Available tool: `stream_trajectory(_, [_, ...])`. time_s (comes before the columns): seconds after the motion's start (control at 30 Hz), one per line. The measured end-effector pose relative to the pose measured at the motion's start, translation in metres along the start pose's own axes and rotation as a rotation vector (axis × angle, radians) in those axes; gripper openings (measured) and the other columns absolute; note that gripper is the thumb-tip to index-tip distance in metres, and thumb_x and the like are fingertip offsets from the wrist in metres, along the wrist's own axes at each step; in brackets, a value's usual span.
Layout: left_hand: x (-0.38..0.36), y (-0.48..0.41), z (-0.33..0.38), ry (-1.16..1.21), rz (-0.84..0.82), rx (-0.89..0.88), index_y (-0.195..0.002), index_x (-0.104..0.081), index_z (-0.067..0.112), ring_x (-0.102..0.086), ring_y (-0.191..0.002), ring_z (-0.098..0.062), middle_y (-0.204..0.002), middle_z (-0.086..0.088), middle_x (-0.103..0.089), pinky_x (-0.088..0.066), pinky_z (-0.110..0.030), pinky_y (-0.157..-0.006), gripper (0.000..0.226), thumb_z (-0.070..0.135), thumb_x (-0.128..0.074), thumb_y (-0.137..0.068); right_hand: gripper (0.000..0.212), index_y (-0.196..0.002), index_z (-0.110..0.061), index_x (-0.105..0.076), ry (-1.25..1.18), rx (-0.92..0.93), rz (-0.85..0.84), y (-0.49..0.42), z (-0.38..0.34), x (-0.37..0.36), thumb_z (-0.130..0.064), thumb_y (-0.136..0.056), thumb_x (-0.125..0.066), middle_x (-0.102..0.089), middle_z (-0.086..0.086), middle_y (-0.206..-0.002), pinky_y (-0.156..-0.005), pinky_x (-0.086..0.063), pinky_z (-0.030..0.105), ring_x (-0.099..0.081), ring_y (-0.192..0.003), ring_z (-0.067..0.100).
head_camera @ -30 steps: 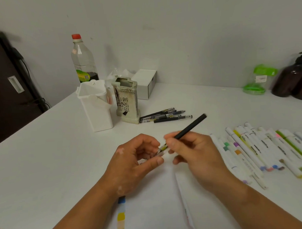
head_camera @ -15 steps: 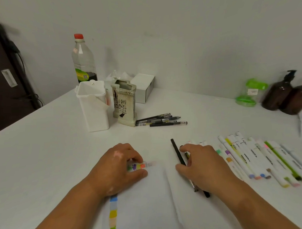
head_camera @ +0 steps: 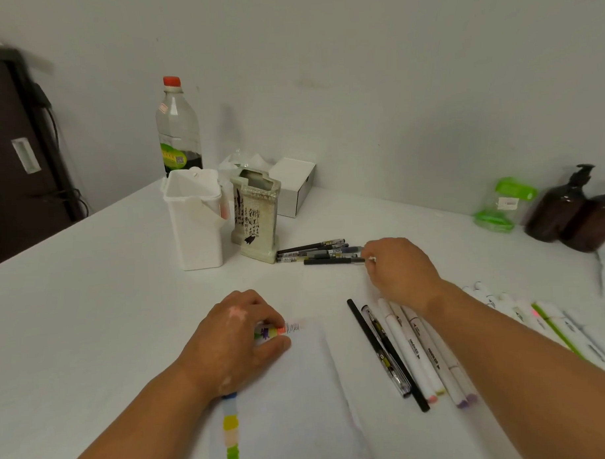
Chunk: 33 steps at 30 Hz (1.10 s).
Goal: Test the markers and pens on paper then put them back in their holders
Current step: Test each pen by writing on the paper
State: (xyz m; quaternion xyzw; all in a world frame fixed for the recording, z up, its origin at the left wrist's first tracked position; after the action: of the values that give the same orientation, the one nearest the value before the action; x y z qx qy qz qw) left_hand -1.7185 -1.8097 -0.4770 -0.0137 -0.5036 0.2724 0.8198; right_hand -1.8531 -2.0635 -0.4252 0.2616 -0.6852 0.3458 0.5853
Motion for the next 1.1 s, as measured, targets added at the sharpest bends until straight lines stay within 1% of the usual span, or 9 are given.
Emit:
stream_trajectory(0.33, [-0.001, 0.000, -0.004, -0.005, -0.064, -0.012, -0.109, -0.068, 0.044, -0.047, -0.096, 0.000, -0.099, 0.026, -0.050, -0.042, -0.019, -0.083, 0.052, 0.077, -0.058, -0.071, 0.020, -0.115, -0.020, -0.067, -0.026, 0.025, -0.063, -0.023, 0.018, -0.016, -0.018, -0.097, -0.057, -0.071, 0.005, -0.109, -0.088, -0.052, 0.037, -0.062, -0.097, 0.023])
stream_trajectory(0.5, [-0.001, 0.001, -0.002, -0.021, -0.084, -0.030, -0.113, -0.067, 0.046, -0.045, -0.096, 0.002, -0.100, 0.026, -0.050, -0.041, -0.020, -0.083, 0.056, 0.080, -0.055, -0.070, 0.030, -0.128, -0.025, -0.067, 0.043, 0.129, -0.094, -0.018, 0.022, -0.002, -0.020, -0.101, -0.055, -0.068, 0.001, -0.125, -0.097, -0.046, 0.034, -0.059, -0.111, 0.021])
stream_trajectory(0.57, [0.001, 0.002, -0.001, -0.022, -0.096, -0.031, -0.113, -0.067, 0.046, -0.045, -0.096, 0.001, -0.100, 0.026, -0.050, -0.042, -0.022, -0.085, 0.059, 0.082, -0.052, -0.068, 0.030, -0.129, -0.026, -0.067, 0.000, 0.147, -0.088, -0.013, 0.019, 0.010, -0.020, -0.102, -0.055, -0.068, 0.000, -0.119, -0.088, -0.045, 0.029, -0.059, -0.101, 0.017])
stream_trajectory(0.67, [0.003, 0.003, 0.002, -0.023, -0.116, -0.043, -0.112, -0.067, 0.048, -0.045, -0.096, 0.001, -0.099, 0.026, -0.049, -0.042, -0.025, -0.087, 0.061, 0.084, -0.049, -0.066, 0.027, -0.123, -0.033, -0.066, -0.304, 0.118, -0.093, 0.005, 0.010, 0.030, -0.021, -0.100, -0.061, -0.066, -0.010, -0.100, -0.070, -0.044, 0.020, -0.061, -0.085, 0.010])
stream_trajectory(0.73, [0.004, 0.004, 0.004, -0.027, -0.131, -0.055, -0.112, -0.066, 0.048, -0.044, -0.095, 0.003, -0.098, 0.027, -0.049, -0.041, -0.024, -0.087, 0.060, 0.084, -0.050, -0.067, 0.031, -0.119, -0.035, -0.064, -0.664, 0.075, -0.131, 0.026, -0.003, 0.041, -0.015, -0.095, -0.067, -0.068, -0.007, -0.093, -0.064, -0.054, 0.025, -0.069, -0.080, 0.014])
stream_trajectory(0.83, [0.004, 0.005, 0.006, -0.021, -0.159, -0.072, -0.109, -0.066, 0.048, -0.045, -0.094, 0.005, -0.097, 0.026, -0.051, -0.040, -0.024, -0.087, 0.057, 0.084, -0.054, -0.066, 0.038, -0.110, -0.031, -0.068, -1.036, 0.065, -0.161, 0.063, -0.028, 0.046, -0.005, -0.083, -0.073, -0.070, 0.001, -0.088, -0.059, -0.057, 0.026, -0.073, -0.071, 0.018])
stream_trajectory(0.93, [0.006, 0.006, 0.007, -0.008, -0.193, -0.085, -0.105, -0.067, 0.045, -0.049, -0.094, 0.000, -0.094, 0.024, -0.055, -0.042, -0.025, -0.086, 0.054, 0.082, -0.058, -0.066, 0.025, -0.092, -0.026, -0.067, -1.208, 0.009, -0.153, 0.090, -0.049, 0.036, -0.009, -0.075, -0.075, -0.070, 0.007, -0.088, -0.060, -0.059, 0.031, -0.075, -0.070, 0.027])
stream_trajectory(1.03, [0.010, 0.007, 0.010, -0.009, -0.192, -0.112, -0.098, -0.071, 0.042, -0.051, -0.092, -0.002, -0.091, 0.021, -0.059, -0.042, -0.025, -0.083, 0.040, 0.072, -0.066, -0.072, 0.007, -0.092, -0.018, -0.070, -1.311, -0.059, -0.184, 0.104, -0.061, 0.017, -0.012, -0.090, -0.072, -0.073, 0.010, -0.089, -0.064, -0.061, 0.032, -0.077, -0.077, 0.030])
stream_trajectory(1.1, [0.013, 0.007, 0.014, 0.062, -0.121, -0.139, -0.095, -0.073, 0.038, -0.054, -0.092, -0.005, -0.089, 0.019, -0.061, -0.044, -0.027, -0.082, 0.022, 0.054, -0.069, -0.080, 0.007, -0.091, -0.014, -0.072, -1.350, -0.105, -0.184, 0.108, -0.065, 0.009, -0.015, -0.096, -0.066, -0.074, 0.011, -0.089, -0.067, -0.062, 0.032, -0.077, -0.080, 0.028])
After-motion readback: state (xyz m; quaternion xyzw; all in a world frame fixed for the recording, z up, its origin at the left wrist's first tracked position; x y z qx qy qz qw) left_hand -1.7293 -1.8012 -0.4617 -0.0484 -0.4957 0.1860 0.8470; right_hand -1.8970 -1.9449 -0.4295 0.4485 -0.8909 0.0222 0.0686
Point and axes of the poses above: each hand's wrist, its own y-axis away from the middle knuckle, its own x-axis out of the back of the hand, z = x × y, the point moved 1 cm from there along -y, towards the middle knuckle
